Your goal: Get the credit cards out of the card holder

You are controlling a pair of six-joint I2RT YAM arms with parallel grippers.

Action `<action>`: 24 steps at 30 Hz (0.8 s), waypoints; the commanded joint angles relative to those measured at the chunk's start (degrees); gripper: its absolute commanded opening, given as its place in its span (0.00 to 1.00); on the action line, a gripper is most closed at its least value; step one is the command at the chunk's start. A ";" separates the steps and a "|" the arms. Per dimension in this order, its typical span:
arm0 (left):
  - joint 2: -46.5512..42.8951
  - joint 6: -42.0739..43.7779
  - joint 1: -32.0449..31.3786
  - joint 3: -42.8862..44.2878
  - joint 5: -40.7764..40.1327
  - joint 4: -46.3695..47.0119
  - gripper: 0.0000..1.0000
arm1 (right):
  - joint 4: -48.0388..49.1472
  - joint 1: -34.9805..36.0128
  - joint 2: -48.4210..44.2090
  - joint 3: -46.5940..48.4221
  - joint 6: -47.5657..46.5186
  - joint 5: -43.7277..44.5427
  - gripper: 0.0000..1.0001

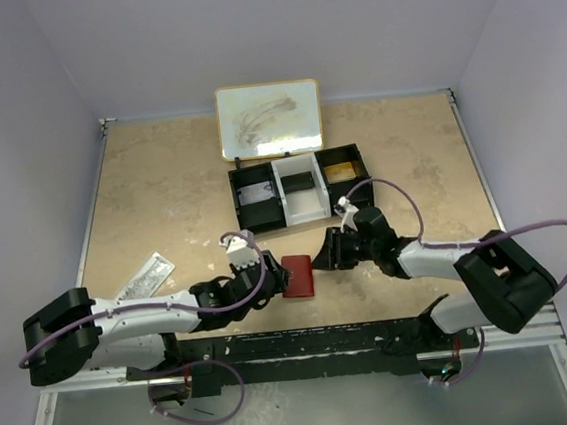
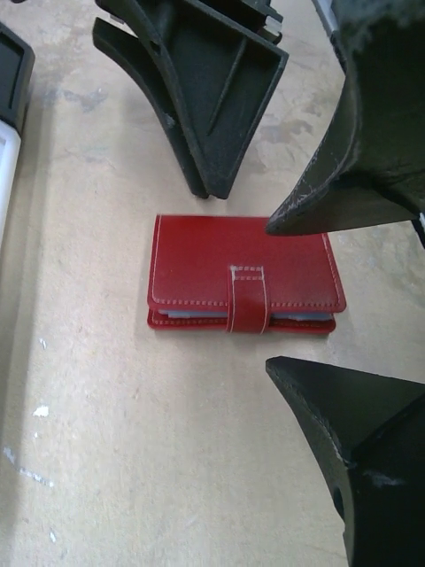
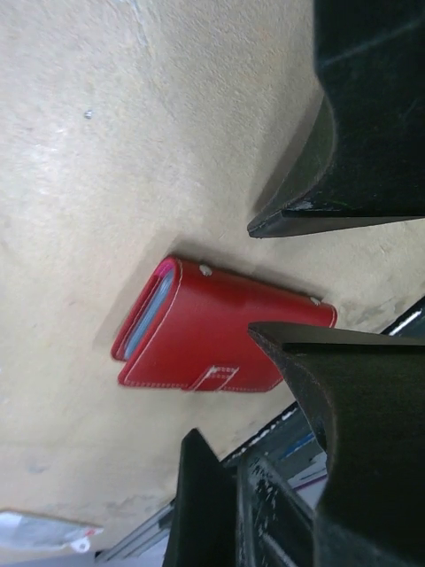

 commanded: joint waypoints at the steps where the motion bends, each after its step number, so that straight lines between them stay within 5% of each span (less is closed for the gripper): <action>1: -0.36 0.17 2.05 -3.90 2.14 5.96 0.56 | -0.08 2.02 3.39 1.82 -1.68 -0.51 0.47; 7: 0.26 -0.63 6.84 -12.36 13.49 23.37 0.61 | -2.36 2.86 7.48 2.10 -2.55 3.71 0.47; 10: 3.14 -0.25 7.25 -12.16 15.80 24.47 0.62 | -1.46 2.81 8.48 0.00 -1.88 5.69 0.35; 14: 7.18 -0.98 7.25 -12.60 16.94 28.28 0.62 | 5.53 2.81 12.99 -2.80 -0.24 3.07 0.25; 24: 11.57 -3.55 7.25 -13.87 17.14 34.80 0.62 | 23.24 2.86 21.88 -9.20 7.06 0.62 0.18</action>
